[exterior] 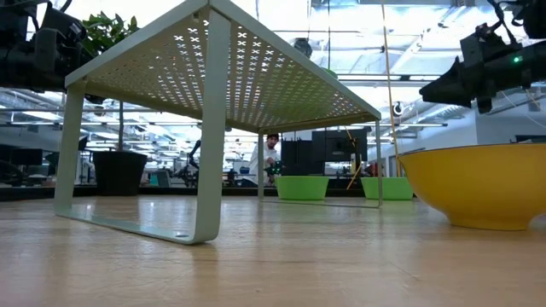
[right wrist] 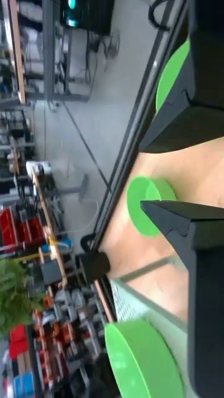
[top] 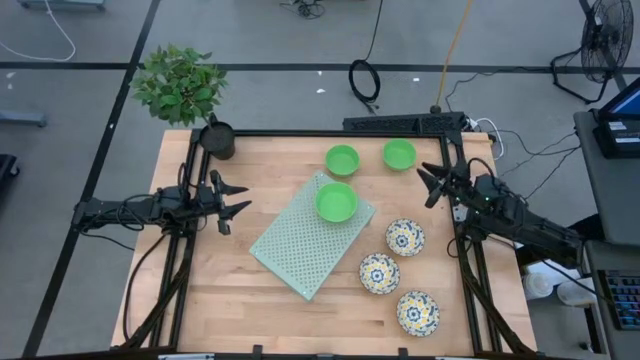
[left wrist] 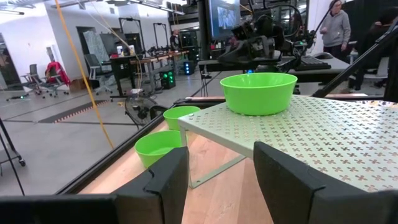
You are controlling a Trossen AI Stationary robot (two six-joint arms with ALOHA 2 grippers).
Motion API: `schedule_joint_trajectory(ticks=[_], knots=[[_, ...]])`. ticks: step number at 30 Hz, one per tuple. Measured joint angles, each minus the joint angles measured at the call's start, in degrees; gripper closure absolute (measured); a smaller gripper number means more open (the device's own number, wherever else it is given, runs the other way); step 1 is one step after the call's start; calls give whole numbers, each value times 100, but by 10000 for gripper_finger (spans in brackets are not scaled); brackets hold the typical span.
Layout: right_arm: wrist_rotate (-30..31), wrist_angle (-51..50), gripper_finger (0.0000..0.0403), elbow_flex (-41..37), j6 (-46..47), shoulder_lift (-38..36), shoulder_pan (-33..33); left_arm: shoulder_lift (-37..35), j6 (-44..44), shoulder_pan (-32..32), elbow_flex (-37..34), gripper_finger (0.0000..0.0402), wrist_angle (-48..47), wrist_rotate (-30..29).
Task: Pick & Place Mini bowls
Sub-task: Stack the right green bowl on the green bowl on the shelf
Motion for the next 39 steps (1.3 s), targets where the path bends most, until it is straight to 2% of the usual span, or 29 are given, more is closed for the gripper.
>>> schedule_joint_trajectory(ticks=[8, 13, 20, 29, 36, 39], knots=[[-1343, 1046, 282, -521, 34, 1, 0, 0, 0, 0, 1, 220, 0, 0], [-1895, 1661, 282, -782, 152, 1, 0, 0, 0, 0, 0, 220, -1, 1], [-1887, 1979, 282, -1048, 301, 1, 0, 0, 0, 0, -1, 220, 0, 0], [-1868, 1919, 282, -1111, 280, 1, -2, 0, 0, 0, 1, 220, -2, 2], [-1828, 1587, 282, -1118, 128, 4, -2, 0, 0, 0, 0, 220, -1, 2], [-1576, 1384, 282, -1123, 125, 18, -2, 0, 0, 0, 1, 220, 0, 2]])
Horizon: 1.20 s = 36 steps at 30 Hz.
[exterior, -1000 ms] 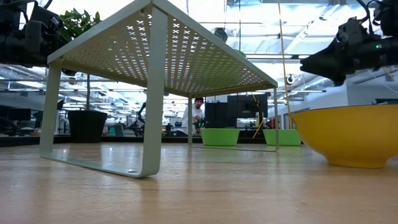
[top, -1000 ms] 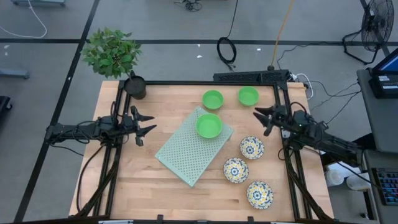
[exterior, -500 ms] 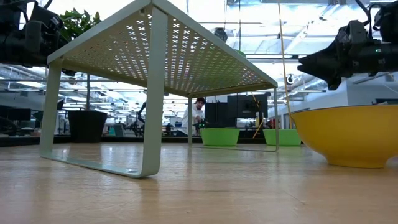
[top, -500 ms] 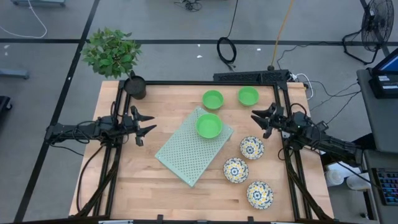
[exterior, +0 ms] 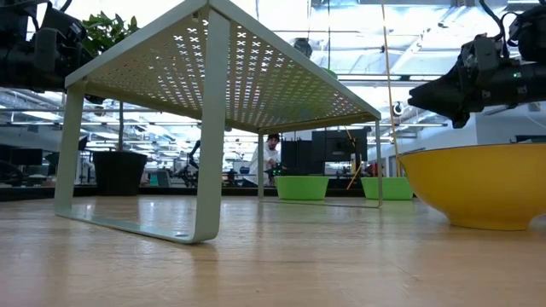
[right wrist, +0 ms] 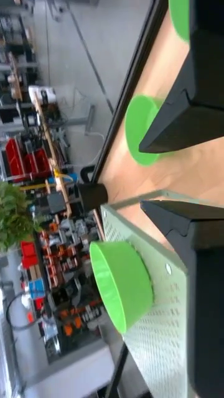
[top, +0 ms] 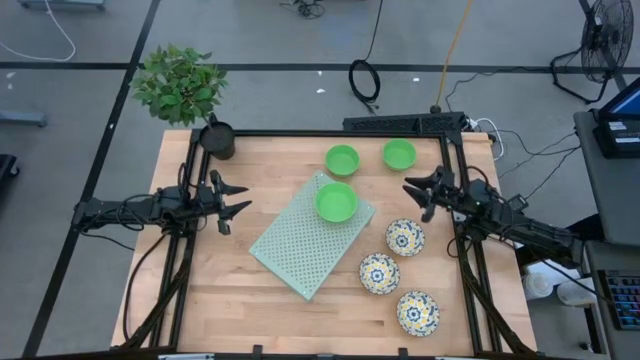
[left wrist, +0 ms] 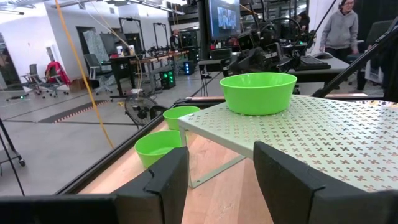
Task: Pick & Place Mini bowls
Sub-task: Stack the right green bowl on the green bowl on the shelf
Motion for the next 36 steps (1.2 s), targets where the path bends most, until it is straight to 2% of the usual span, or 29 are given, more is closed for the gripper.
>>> schedule_joint_trajectory(ticks=[4, 13, 21, 25, 31, 36], knots=[[262, -59, 282, -2, -2, 57, -2, 0, 0, 0, 0, 220, 0, 0], [314, -59, 282, -4, -51, 194, -2, 0, 0, 0, -1, 220, 0, 0], [1020, 170, 282, -7, -628, 567, -2, 0, 0, 0, -2, 220, -2, 0], [1108, 528, 282, -7, -873, 723, -2, 0, 0, 0, 0, 220, -2, 0], [1119, 489, 282, -7, -1252, 931, -2, 0, 0, 0, -2, 220, -1, 0], [1559, 784, 282, -7, -1718, 1081, -2, 0, 0, 0, -2, 220, -2, 0]])
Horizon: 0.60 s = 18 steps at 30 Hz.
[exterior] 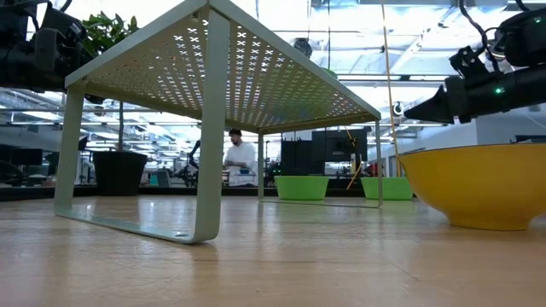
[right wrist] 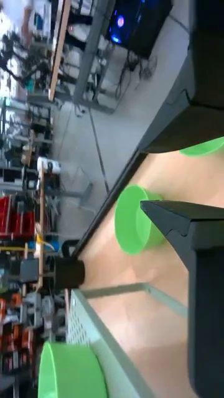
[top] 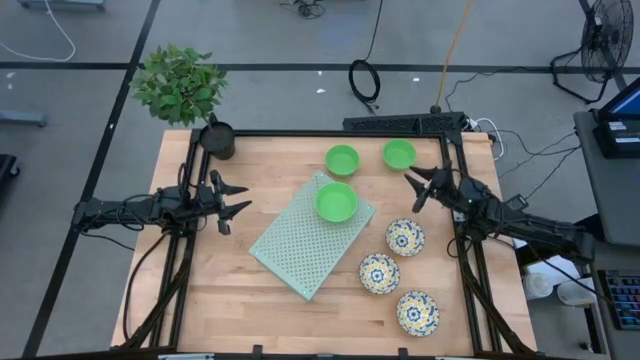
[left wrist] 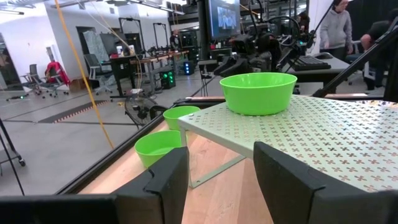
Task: Pick & Place Mini bowls
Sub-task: Stack the right green bowl on the green bowl on the shelf
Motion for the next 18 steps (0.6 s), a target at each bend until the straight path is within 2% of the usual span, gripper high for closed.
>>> schedule_joint_trajectory(ticks=[6, 14, 18], knots=[[90, 91, 282, -2, 42, 184, 0, 0, 0, 0, 1, 220, 0, 0], [79, 850, 282, -4, -334, 281, 1, 0, 0, 0, 1, 220, 0, 0], [69, 695, 282, -4, 171, 303, 2, 0, 0, 0, 2, 220, 0, 0]])
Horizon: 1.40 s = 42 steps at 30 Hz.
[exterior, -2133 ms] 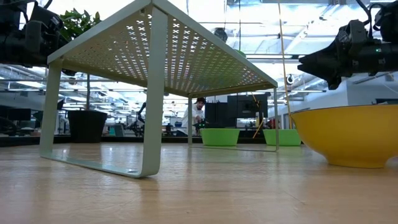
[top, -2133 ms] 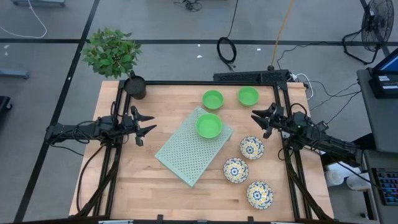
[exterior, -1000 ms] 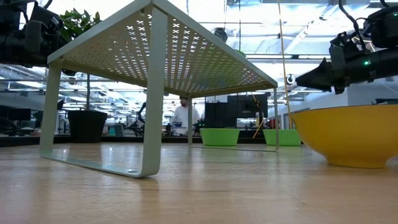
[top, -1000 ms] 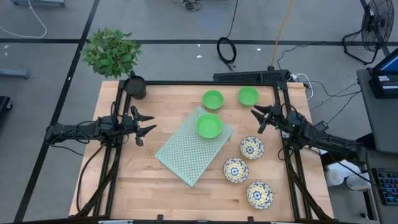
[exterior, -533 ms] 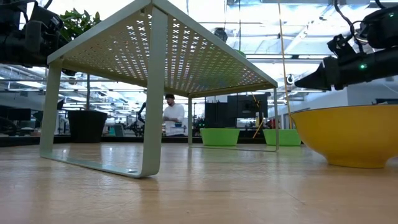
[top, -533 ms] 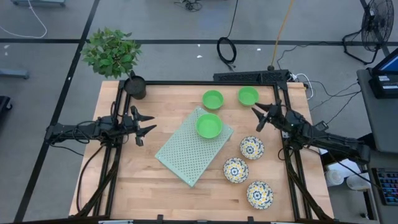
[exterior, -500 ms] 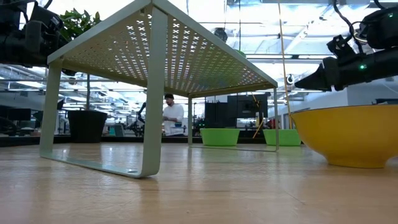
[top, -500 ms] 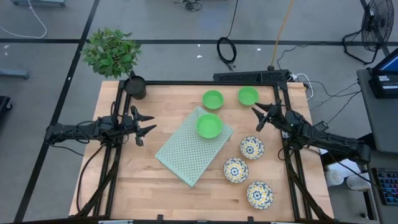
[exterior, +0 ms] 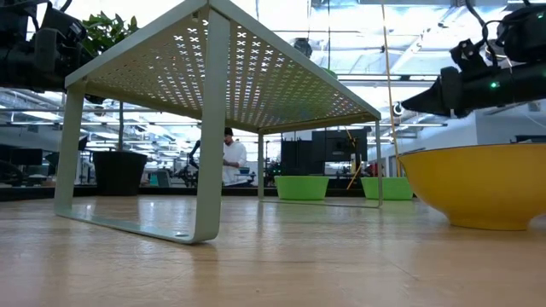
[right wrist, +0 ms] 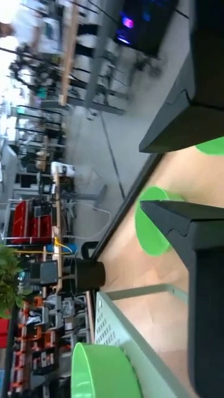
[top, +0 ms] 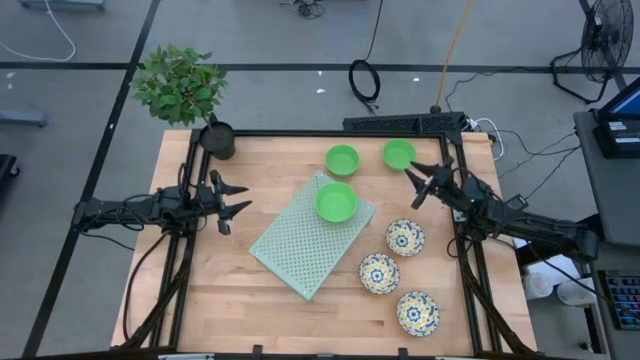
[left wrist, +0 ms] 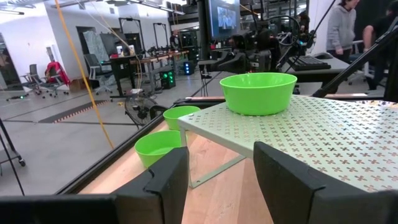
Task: Pick & Place Mini bowls
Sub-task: Stack the right green bowl on the green bowl on the shelf
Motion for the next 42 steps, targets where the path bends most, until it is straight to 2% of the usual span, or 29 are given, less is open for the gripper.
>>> schedule_joint_trajectory(ticks=[12, 18, 29, 34, 38, 42], knots=[[-15, 71, 282, 0, 1933, 98, 0, 0, 0, 0, 0, 220, 1, 0], [-471, -171, 282, 0, 3159, 98, 0, 0, 0, 0, -1, 220, 0, 0], [-559, -240, 281, 0, 2094, 98, 2, 0, 0, 0, 0, 220, 0, 0], [439, -307, 281, 111, 1819, 160, -2, 0, 0, 0, 0, 220, 2, -1], [778, -1230, 281, 904, 1474, 725, -7, 0, 0, 0, -1, 220, 2, 0], [1271, -2764, 275, 2141, 1499, 1839, -182, 0, 0, 0, 0, 220, 0, 0]])
